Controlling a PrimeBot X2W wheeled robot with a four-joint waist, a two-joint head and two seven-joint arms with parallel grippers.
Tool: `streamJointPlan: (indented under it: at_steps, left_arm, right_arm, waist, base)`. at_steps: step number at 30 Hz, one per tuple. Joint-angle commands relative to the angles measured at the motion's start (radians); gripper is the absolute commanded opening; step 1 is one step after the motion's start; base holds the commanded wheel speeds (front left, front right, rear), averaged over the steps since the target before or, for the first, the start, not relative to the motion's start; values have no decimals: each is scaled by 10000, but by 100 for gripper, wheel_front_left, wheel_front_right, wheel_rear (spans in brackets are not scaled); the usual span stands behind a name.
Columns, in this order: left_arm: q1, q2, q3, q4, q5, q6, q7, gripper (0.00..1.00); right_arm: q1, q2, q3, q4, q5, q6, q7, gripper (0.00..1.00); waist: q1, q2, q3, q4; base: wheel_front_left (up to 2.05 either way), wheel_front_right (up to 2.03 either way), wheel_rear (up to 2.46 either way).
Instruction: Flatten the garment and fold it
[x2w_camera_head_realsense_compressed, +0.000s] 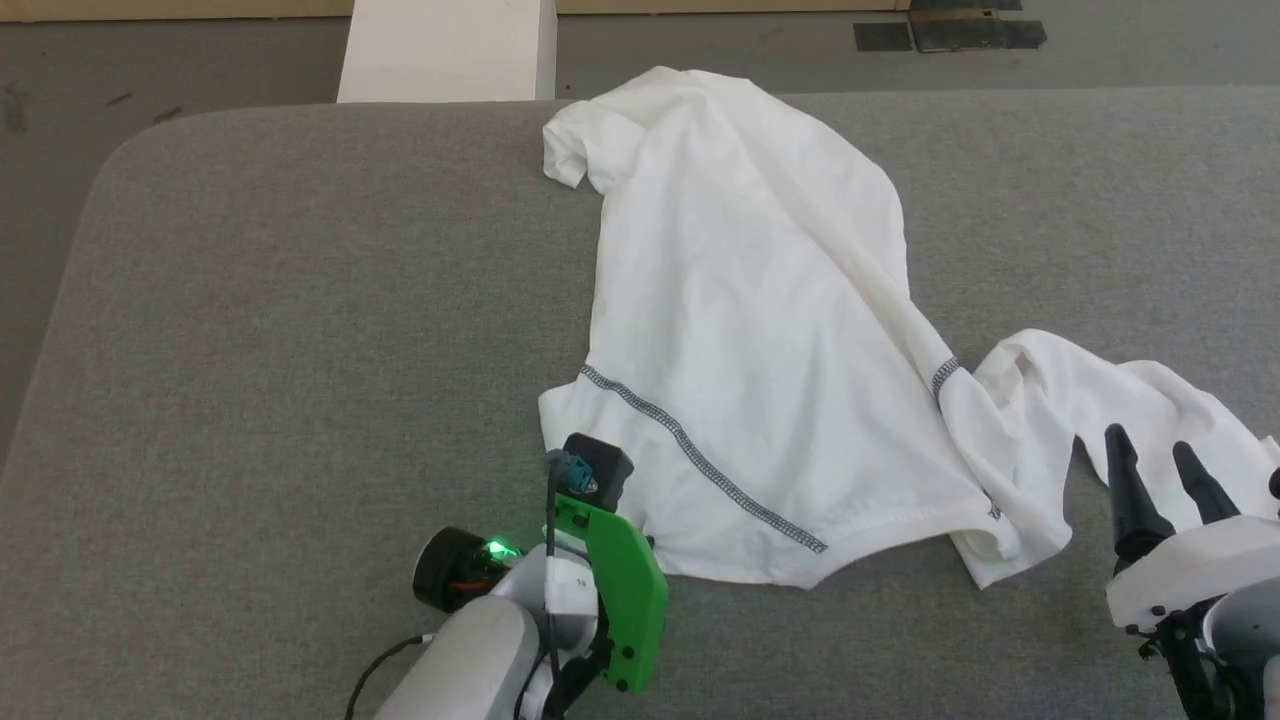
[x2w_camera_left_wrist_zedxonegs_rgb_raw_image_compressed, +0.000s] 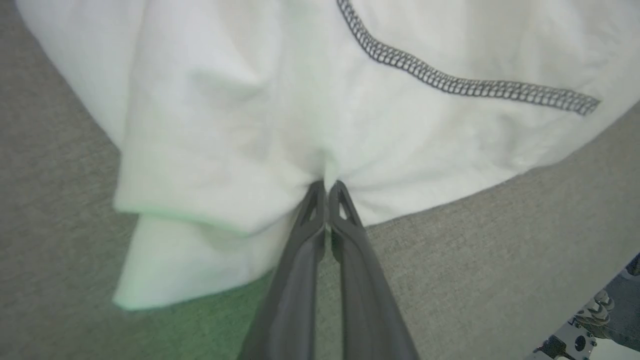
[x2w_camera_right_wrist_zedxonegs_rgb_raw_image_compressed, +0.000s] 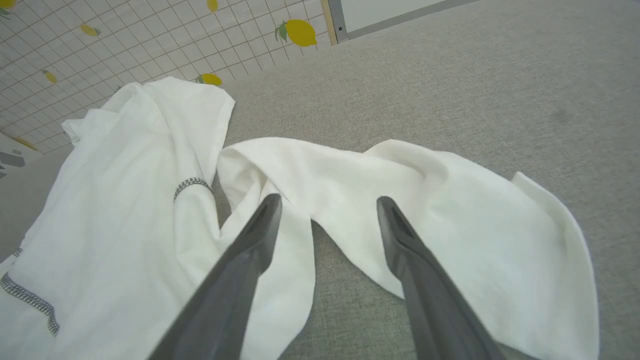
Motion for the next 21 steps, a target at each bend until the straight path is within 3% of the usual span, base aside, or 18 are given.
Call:
streamJointPlan:
  at_steps: [1, 11, 21]
  left_arm:
    - [304, 34, -33, 111, -242, -71, -23, 0]
    - [1434, -71, 955, -2394, -1354, 412, -896, 0]
    - [1798, 52, 938, -3301, -1388, 621, -807, 0]
  right_arm:
    - [-167, 10, 64, 33, -32, -13, -21, 100]
    - [563, 1, 818, -699, -1490, -13, 2503, 100]
    - [-688, -2, 602, -123, -2373, -13, 4542, 100]
  waist:
    - [1, -1, -19, 41]
    - [1, -1, 42, 173]
    - [1, -1, 233, 359]
  base:
    - [0, 0, 0]
    - [0, 0, 0]
    - [0, 0, 0]
